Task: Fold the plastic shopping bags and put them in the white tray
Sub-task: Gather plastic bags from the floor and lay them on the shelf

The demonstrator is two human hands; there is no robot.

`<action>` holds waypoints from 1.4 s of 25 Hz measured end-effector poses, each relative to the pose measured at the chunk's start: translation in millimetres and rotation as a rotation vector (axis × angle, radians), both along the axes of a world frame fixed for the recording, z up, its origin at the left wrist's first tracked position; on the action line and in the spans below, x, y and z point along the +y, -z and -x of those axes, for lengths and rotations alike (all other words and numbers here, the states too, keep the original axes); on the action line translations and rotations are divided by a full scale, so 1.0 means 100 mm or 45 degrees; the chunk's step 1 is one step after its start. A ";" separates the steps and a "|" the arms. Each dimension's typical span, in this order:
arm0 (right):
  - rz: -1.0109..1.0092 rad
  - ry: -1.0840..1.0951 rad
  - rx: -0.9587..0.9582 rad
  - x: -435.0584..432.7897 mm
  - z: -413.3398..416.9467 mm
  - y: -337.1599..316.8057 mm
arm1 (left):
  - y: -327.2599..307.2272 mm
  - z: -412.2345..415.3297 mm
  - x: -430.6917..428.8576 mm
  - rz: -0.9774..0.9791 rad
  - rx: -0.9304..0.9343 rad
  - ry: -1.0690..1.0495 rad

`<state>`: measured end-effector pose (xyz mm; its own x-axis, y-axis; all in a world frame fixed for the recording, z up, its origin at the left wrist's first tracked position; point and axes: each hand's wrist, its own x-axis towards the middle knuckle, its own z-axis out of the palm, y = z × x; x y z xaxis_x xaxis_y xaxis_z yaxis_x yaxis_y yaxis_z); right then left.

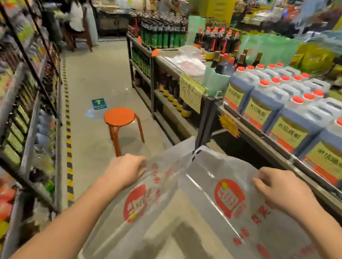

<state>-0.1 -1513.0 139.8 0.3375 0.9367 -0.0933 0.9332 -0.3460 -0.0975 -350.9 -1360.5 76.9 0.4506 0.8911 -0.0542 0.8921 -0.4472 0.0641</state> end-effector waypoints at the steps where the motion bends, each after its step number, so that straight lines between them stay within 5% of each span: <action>1: 0.003 -0.038 0.017 0.32 -0.02 0.02 | 0.00 0.03 0.24 -0.017 0.002 -0.039; 19: -0.043 -0.523 -0.047 4.98 -0.39 -0.13 | -0.49 0.09 4.01 -0.114 0.128 -0.427; 28: -0.004 -0.258 0.001 7.21 -0.03 -0.20 | -0.40 0.41 6.77 -0.161 -0.131 -0.188; 35: -0.219 0.044 0.108 8.50 -0.28 -0.67 | -0.70 -0.06 8.73 -0.191 -0.126 0.092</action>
<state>27.7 -663.3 206.5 0.3672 0.9294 0.0375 0.9071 -0.3488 -0.2357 -345.4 -487.7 146.9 0.5103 0.8509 0.1249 0.8499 -0.5212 0.0778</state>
